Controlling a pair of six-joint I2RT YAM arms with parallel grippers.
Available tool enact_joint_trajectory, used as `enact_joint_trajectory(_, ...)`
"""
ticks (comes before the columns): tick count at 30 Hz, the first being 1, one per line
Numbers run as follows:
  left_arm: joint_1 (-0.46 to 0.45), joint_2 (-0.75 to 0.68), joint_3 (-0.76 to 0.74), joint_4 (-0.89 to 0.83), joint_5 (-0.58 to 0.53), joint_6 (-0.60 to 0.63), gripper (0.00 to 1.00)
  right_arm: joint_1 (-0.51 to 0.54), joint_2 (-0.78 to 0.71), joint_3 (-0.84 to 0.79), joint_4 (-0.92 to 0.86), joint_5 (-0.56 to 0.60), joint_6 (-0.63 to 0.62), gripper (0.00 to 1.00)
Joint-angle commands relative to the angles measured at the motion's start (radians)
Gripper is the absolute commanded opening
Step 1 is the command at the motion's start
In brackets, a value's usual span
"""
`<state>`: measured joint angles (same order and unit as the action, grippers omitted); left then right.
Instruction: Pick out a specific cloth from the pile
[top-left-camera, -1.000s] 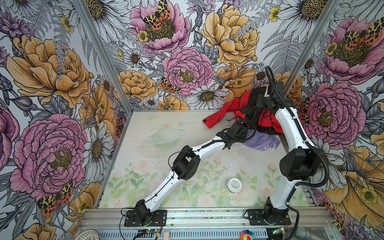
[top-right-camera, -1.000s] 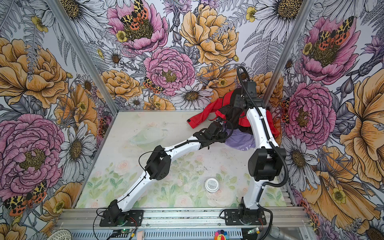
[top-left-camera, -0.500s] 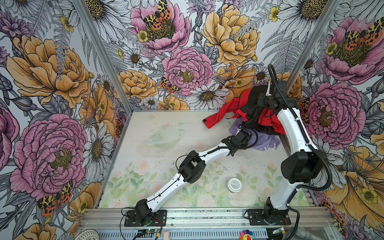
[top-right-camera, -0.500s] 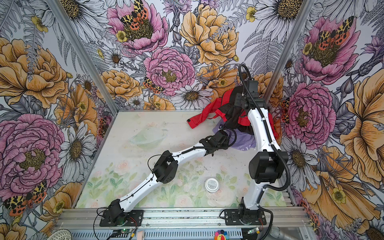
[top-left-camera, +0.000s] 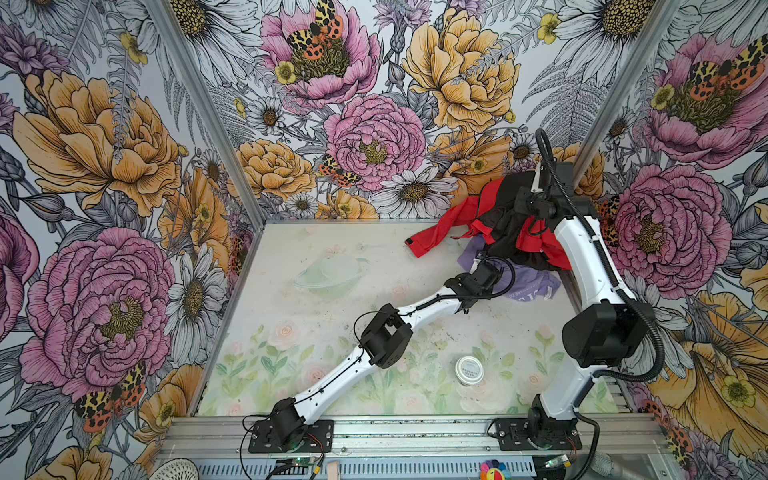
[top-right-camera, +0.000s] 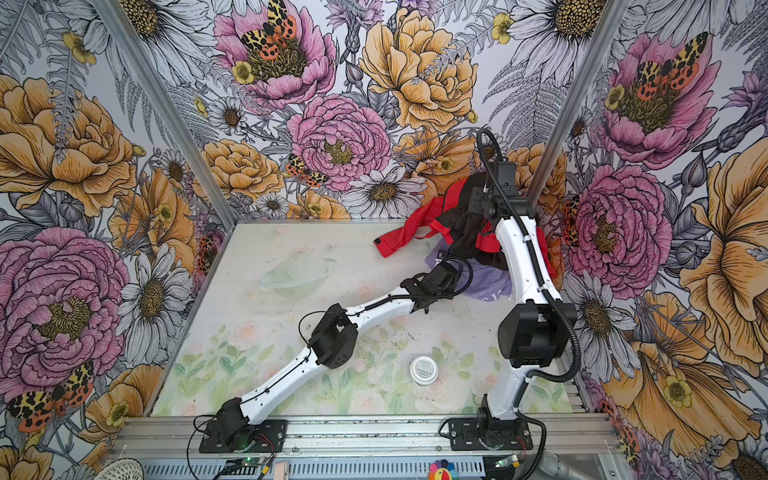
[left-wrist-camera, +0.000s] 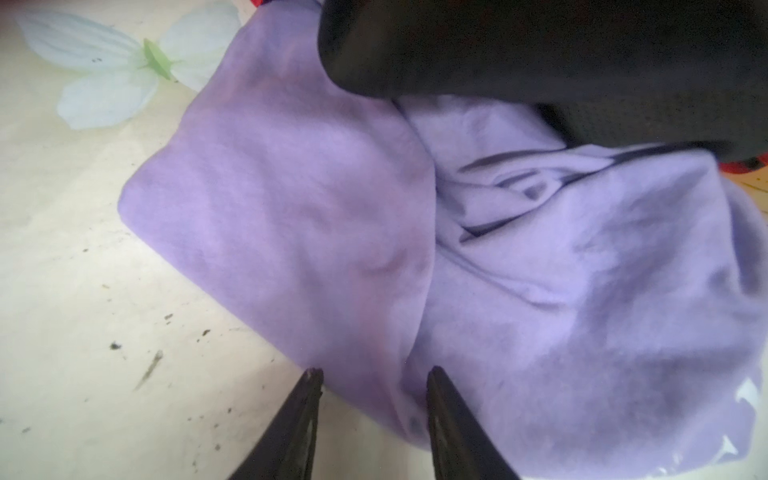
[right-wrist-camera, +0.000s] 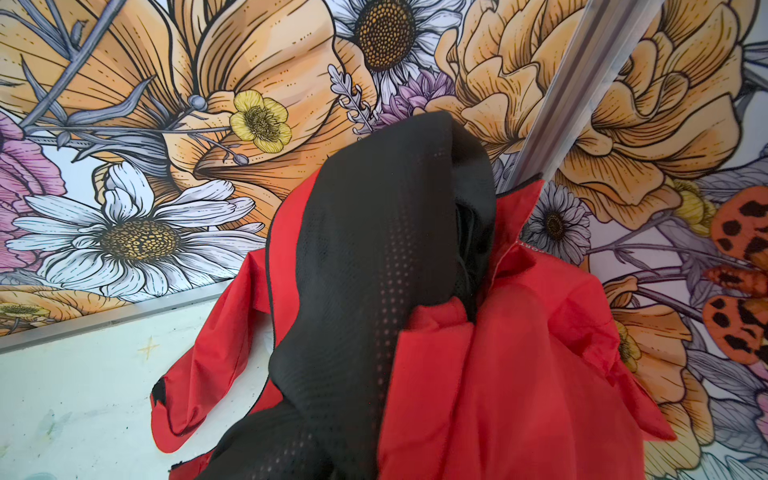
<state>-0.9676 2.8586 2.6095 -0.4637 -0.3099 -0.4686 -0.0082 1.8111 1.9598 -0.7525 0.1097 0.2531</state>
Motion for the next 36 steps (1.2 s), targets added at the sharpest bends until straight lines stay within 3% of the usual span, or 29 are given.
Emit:
enact_joint_trajectory(1,-0.002,0.022,0.012,-0.038,-0.020,0.001,0.29,-0.008,-0.058,0.008,0.074,-0.012,-0.008,0.00)
enact_joint_trajectory(7,0.001,0.021,0.016,-0.035,-0.024,-0.004,0.18,-0.012,-0.063,-0.001,0.074,-0.016,-0.011,0.00)
enact_joint_trajectory(12,0.001,0.015,0.030,0.017,0.007,0.014,0.00,-0.012,-0.082,-0.007,0.076,-0.023,-0.010,0.00)
enact_joint_trajectory(16,0.002,-0.032,-0.010,0.060,-0.028,0.018,0.00,-0.015,-0.096,-0.020,0.079,-0.026,-0.009,0.00)
enact_joint_trajectory(26,0.005,-0.320,-0.425,0.359,-0.113,0.065,0.00,-0.017,-0.117,-0.032,0.085,-0.038,-0.004,0.00)
enact_joint_trajectory(32,0.015,-0.364,-0.481,0.400,-0.043,0.094,0.00,-0.016,-0.125,-0.038,0.088,-0.048,0.005,0.00)
enact_joint_trajectory(34,0.015,-0.360,-0.472,0.403,0.003,0.094,0.13,-0.017,-0.127,-0.045,0.088,-0.048,0.005,0.00)
enact_joint_trajectory(36,0.017,-0.370,-0.490,0.427,0.036,0.080,0.19,-0.018,-0.126,-0.057,0.088,-0.053,0.003,0.00)
